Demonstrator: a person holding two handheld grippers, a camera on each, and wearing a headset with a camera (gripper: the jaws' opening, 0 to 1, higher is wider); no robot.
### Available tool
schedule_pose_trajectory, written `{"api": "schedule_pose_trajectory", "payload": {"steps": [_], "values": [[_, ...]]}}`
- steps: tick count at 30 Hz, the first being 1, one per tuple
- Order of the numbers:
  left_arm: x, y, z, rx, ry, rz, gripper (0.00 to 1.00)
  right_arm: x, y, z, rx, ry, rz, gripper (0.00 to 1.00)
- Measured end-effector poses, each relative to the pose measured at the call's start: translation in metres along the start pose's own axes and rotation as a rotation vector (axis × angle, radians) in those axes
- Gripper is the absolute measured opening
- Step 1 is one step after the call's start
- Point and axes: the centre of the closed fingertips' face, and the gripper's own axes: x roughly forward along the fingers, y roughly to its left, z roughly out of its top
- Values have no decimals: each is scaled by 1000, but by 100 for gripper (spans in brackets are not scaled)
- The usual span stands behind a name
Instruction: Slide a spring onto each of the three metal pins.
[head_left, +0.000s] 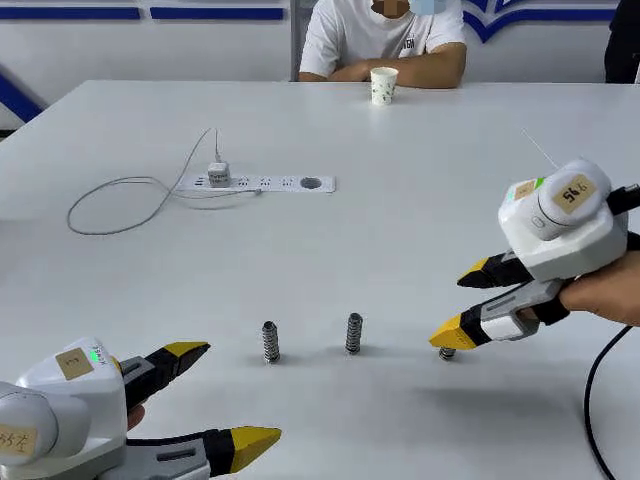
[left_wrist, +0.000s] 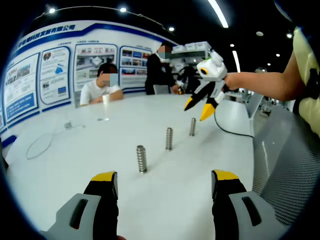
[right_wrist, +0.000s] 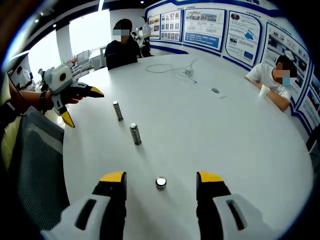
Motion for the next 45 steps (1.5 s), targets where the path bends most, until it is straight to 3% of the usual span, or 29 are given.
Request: {"api": "schedule_pose_trajectory", "payload": {"steps": [14, 26, 34, 45], "values": [[3, 0, 4, 10, -2, -8, 78, -24, 10, -27, 76, -107, -38, 58], [3, 0, 1, 4, -2, -8, 78, -33, 23, -27, 85, -217, -41, 61], [1, 1, -3, -9, -6, 0, 78, -35, 24, -15, 88, -316, -62, 63], [0, -1, -4, -15, -16, 2, 78, -29, 32, -25, 87, -334, -46, 64]]}}
